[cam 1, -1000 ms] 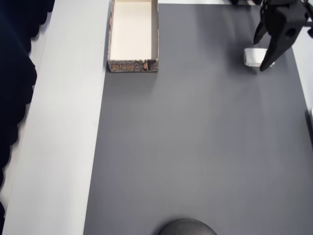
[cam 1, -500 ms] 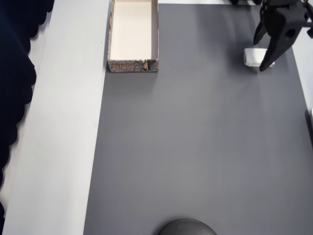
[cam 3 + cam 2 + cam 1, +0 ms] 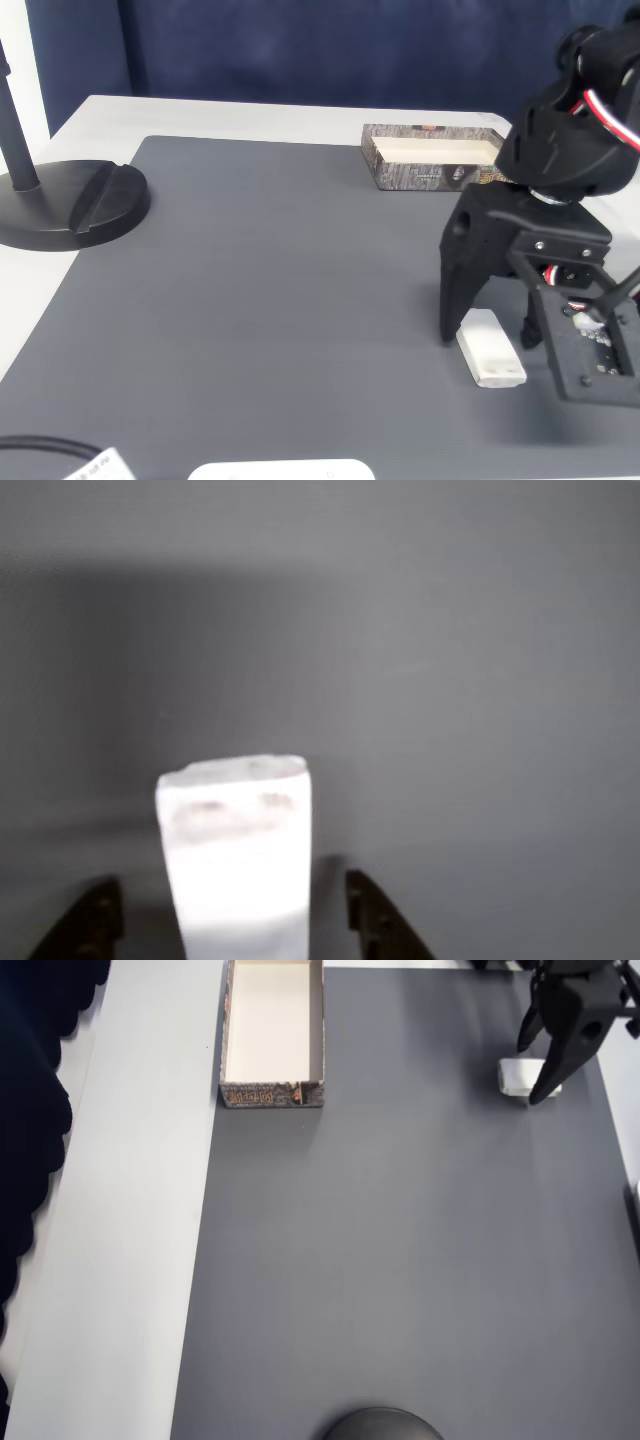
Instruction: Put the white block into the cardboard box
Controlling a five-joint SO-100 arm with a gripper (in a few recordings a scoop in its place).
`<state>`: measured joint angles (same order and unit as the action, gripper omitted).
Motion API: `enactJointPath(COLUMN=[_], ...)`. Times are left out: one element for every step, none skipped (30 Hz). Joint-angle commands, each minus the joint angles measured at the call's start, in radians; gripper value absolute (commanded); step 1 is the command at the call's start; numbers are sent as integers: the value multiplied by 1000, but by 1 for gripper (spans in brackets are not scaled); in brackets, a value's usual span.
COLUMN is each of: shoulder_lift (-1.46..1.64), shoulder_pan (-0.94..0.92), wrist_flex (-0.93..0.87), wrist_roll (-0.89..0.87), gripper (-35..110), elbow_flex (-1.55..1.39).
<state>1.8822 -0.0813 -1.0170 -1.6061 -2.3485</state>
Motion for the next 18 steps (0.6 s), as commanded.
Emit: enactJointPath(shoulder_lift=[3, 3, 3, 3, 2, 2, 2, 0, 0, -2, -2, -2, -3, -3, -3, -3, -3, -3], shoulder_pan=[21, 21, 21, 21, 21, 21, 23, 23, 23, 23, 23, 23, 23, 23, 23, 23, 23, 23], wrist_flex=[-11, -11, -11, -11, -11, -12, -12, -12, -12, -12, -12, -12, -12, -12, -12, -12, -12, -12], wrist_roll=[-11, -11, -11, -11, -11, -11, -11, -11, -12, -12, -14, -14, -15, -15, -15, -15, -15, -17], gripper=[32, 31, 31, 31, 31, 31, 30, 30, 29, 28, 27, 27, 27, 27, 27, 27, 26, 26], elbow_flex=[-3, -3, -3, -3, -3, -3, -3, -3, -2, -2, -2, -2, -2, -2, -2, -2, -2, -2])
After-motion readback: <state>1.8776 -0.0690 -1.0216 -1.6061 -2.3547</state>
